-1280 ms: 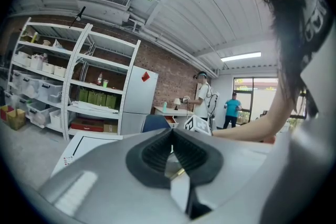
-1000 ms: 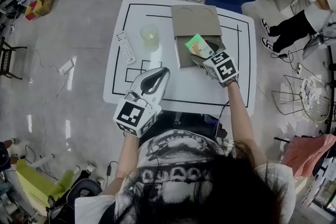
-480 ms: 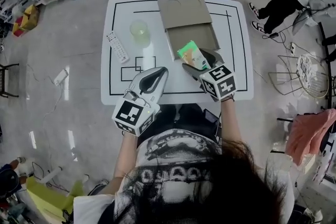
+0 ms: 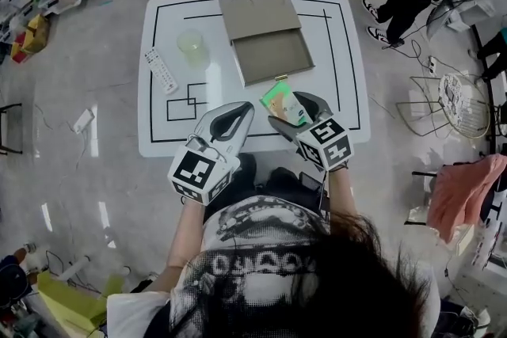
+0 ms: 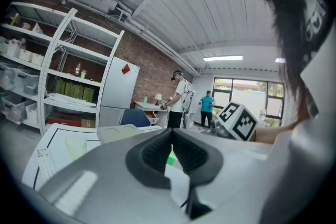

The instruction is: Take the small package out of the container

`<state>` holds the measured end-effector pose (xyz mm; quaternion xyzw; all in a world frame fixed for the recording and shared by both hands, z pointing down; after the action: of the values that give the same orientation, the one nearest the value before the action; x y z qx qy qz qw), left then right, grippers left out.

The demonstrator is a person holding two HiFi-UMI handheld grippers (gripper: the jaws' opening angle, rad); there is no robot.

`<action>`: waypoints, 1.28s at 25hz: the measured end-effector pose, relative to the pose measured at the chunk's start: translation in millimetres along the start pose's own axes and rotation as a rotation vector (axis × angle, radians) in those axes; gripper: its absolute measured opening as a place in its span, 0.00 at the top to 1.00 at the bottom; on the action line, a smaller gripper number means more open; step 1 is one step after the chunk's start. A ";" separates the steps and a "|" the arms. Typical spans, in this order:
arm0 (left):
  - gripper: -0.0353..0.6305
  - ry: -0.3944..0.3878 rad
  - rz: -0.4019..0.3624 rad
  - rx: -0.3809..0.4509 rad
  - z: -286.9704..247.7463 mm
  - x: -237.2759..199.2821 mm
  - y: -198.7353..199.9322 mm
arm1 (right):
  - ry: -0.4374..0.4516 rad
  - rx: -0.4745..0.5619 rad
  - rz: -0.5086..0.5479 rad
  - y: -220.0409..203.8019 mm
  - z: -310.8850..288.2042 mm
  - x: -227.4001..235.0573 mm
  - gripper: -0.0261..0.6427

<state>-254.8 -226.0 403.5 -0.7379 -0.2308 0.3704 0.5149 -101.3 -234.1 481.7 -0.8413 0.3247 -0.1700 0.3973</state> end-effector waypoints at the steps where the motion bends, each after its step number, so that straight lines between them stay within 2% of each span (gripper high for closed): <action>1: 0.95 0.011 0.001 0.003 -2.1 4.0 -2.0 | 0.004 0.001 0.004 -5.0 5.5 -0.3 0.42; 5: 0.95 0.053 0.021 0.024 -7.6 26.3 -7.5 | 0.033 0.010 0.021 -21.7 29.5 -1.9 0.42; 12: 0.95 0.108 0.032 0.041 -9.4 90.4 -24.2 | 0.097 0.028 0.064 -52.2 76.1 -3.3 0.42; 18: 0.95 0.197 0.034 0.045 3.4 133.7 -40.1 | 0.141 0.063 0.100 -68.6 112.3 -9.5 0.42; 25: 0.95 0.281 0.036 0.066 27.0 177.1 -54.9 | 0.151 0.121 0.129 -81.7 151.6 -23.2 0.42; 32: 0.95 0.311 0.040 0.065 37.8 213.0 -70.8 | 0.162 0.168 0.147 -92.2 181.4 -37.3 0.42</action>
<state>-149.6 -24.2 396.2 -0.7737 -0.1215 0.2693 0.5605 8.1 -63.8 438.9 -0.7626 0.4010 -0.2344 0.4502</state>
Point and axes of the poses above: the fingertips, and each gripper's own axes: z backward along the fingers, x to its right, y out of its top, the point moved 6 cm from there along z, backward along the fingers, and after that the axes turned 7 degrees about z, right-handed, at the moved point
